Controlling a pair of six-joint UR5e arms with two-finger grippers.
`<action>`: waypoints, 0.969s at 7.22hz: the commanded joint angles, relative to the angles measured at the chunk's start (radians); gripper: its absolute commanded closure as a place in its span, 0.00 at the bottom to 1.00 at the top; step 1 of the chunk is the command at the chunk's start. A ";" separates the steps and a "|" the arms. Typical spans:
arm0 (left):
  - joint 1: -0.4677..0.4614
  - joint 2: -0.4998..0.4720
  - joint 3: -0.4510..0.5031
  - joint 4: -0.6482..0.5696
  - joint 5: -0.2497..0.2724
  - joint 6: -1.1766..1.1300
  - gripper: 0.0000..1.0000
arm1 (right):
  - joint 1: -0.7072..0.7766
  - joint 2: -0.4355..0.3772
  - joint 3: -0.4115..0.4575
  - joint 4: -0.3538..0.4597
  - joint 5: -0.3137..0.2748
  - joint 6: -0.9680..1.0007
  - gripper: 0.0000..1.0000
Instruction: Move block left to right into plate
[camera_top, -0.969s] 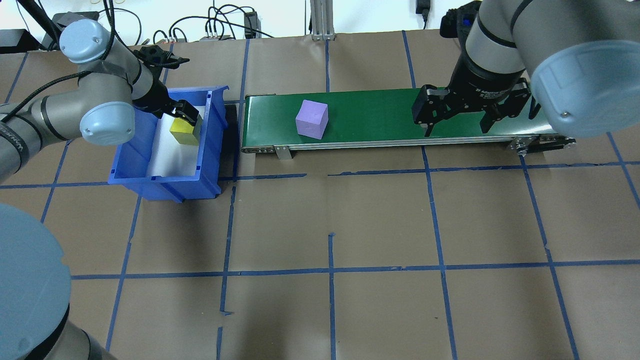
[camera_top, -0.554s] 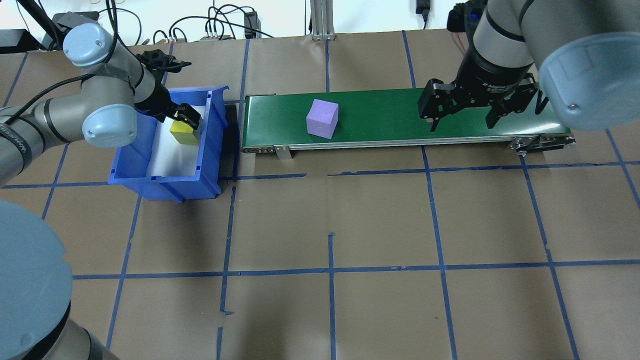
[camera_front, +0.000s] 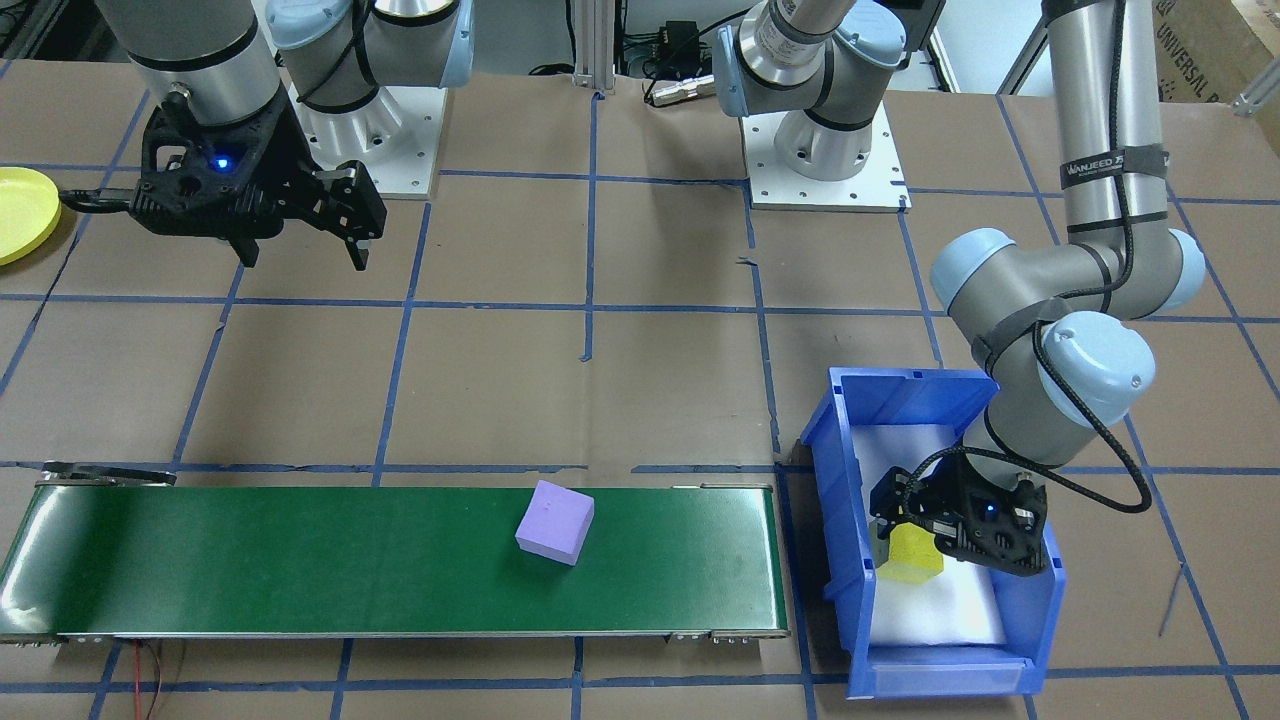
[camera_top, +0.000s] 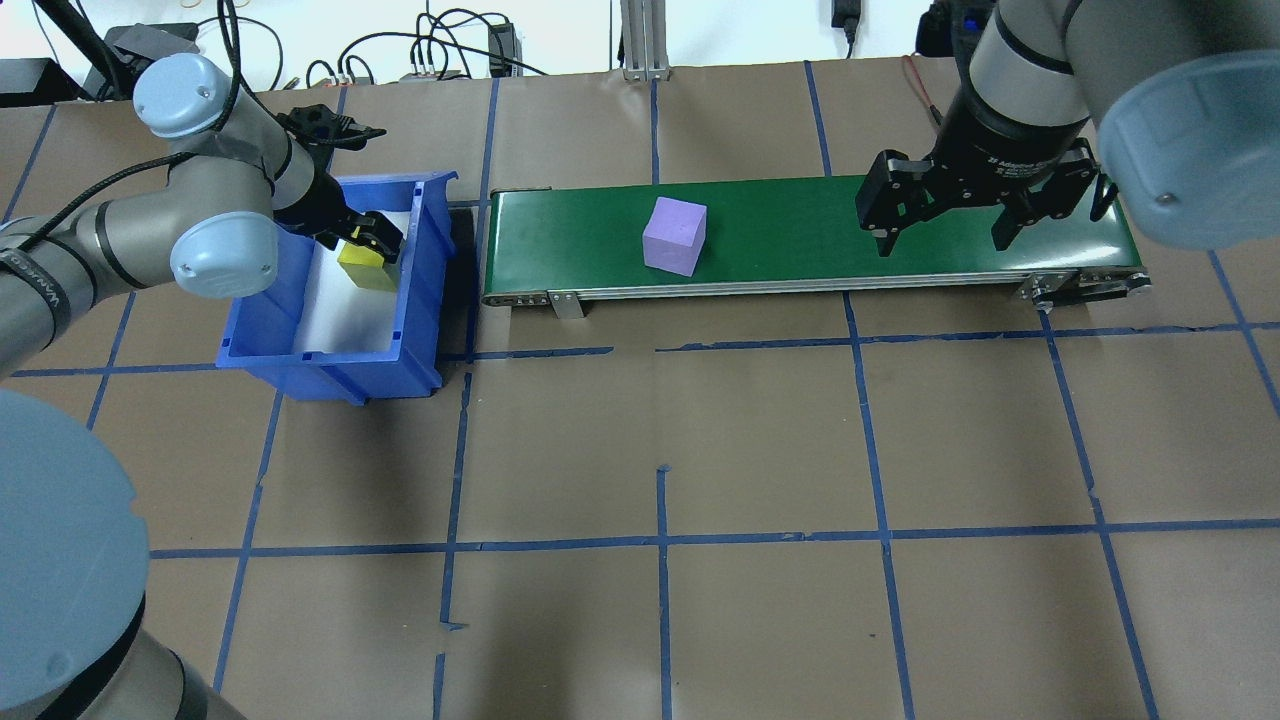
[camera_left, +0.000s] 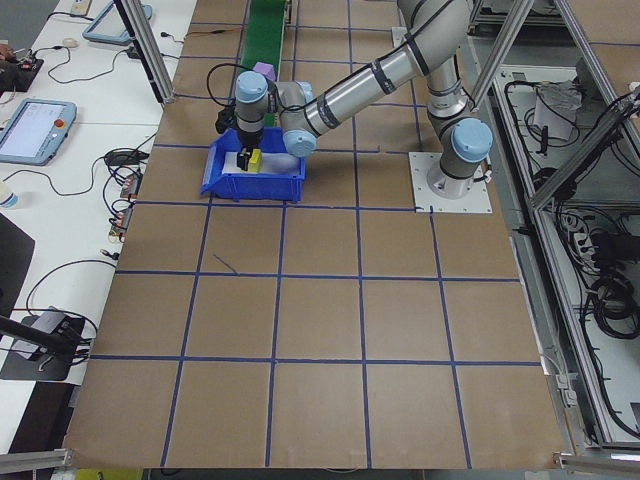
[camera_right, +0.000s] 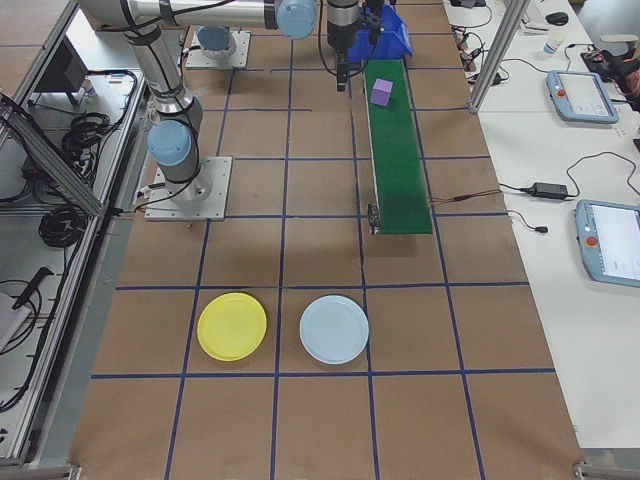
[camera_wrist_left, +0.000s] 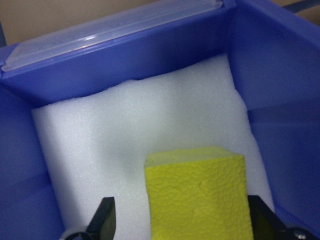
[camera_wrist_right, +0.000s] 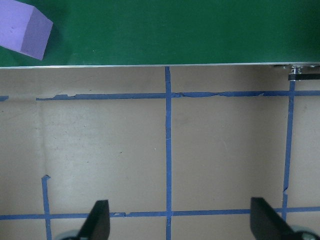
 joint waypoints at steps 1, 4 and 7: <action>0.000 0.002 0.018 0.009 0.000 0.000 0.69 | -0.064 0.002 0.007 -0.003 0.009 -0.076 0.00; -0.018 0.182 0.024 0.078 -0.003 -0.025 0.69 | -0.127 0.011 -0.003 -0.008 0.016 -0.123 0.00; -0.148 0.272 0.020 0.079 -0.020 -0.026 0.69 | -0.267 0.050 -0.052 -0.035 0.032 -0.178 0.00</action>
